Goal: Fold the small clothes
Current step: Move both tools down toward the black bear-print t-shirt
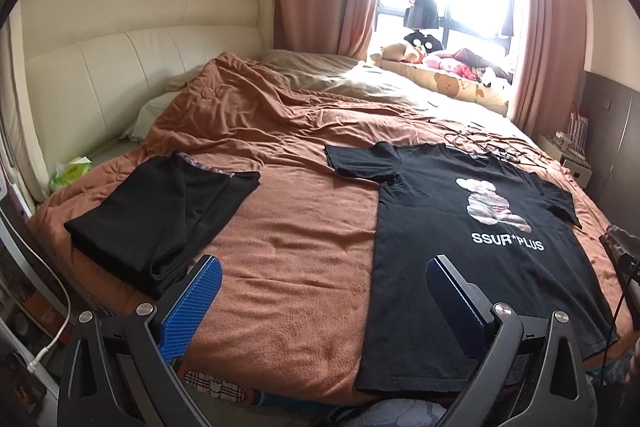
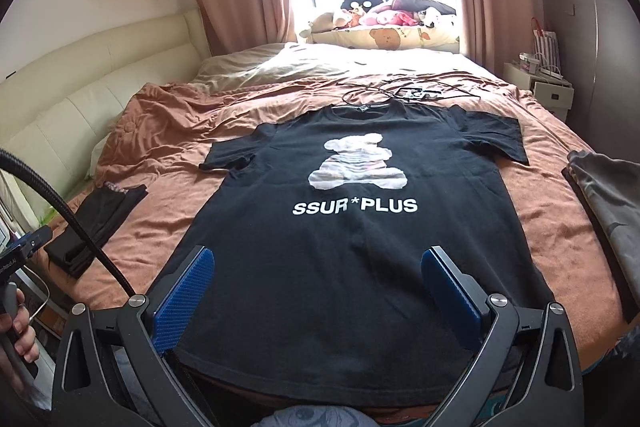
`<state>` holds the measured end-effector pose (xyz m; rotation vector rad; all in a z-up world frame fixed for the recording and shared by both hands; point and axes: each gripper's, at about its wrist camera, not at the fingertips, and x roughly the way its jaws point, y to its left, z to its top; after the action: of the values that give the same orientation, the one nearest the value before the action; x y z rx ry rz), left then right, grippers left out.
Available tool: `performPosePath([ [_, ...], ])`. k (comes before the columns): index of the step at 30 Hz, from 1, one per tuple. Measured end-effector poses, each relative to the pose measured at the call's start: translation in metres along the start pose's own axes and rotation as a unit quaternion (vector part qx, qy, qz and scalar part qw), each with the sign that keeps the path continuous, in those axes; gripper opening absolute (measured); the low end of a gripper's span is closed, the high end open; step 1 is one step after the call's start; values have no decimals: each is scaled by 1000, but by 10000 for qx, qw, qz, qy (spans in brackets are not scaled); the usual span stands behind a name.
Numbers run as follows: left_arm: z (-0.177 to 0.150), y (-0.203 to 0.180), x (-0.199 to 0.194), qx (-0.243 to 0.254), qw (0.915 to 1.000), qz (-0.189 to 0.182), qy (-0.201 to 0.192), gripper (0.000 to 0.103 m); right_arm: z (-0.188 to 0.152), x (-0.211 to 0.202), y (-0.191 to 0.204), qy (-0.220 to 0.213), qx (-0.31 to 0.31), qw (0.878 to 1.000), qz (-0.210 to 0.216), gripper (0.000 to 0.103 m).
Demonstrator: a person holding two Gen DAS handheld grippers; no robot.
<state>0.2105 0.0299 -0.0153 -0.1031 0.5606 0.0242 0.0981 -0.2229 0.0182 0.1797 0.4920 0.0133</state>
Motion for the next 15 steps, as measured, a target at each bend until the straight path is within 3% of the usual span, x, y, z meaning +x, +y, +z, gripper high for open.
performPosePath([
  [10, 63, -6, 78, 189, 9993, -236, 218, 103, 44, 69, -11, 14, 333, 9982, 495, 103],
  [15, 90, -26, 123, 716, 9970, -103, 274, 103, 66, 105, -7, -132, 551, 9981, 231, 103],
])
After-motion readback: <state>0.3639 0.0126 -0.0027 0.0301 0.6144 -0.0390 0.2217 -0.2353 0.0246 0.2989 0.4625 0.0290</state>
